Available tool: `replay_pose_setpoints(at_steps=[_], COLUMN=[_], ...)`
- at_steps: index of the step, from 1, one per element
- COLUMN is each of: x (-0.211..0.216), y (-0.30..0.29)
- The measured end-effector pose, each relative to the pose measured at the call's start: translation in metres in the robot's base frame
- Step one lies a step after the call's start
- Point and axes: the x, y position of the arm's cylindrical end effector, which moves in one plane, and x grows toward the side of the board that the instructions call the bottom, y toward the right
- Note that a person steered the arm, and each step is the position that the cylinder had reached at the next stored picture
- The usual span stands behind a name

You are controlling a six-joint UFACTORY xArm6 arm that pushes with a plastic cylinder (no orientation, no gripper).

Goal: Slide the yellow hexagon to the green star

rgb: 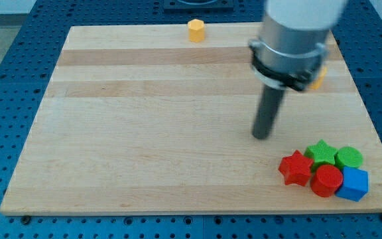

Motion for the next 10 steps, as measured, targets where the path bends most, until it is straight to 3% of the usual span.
replay_pose_setpoints(at_steps=[1,2,3,4,6,9,10], x=[-0.063,-0.167,-0.264,-0.284,-0.282,-0.243,-0.251], y=[-0.108,-0.157,-0.168,-0.148,-0.092,-0.088,-0.089])
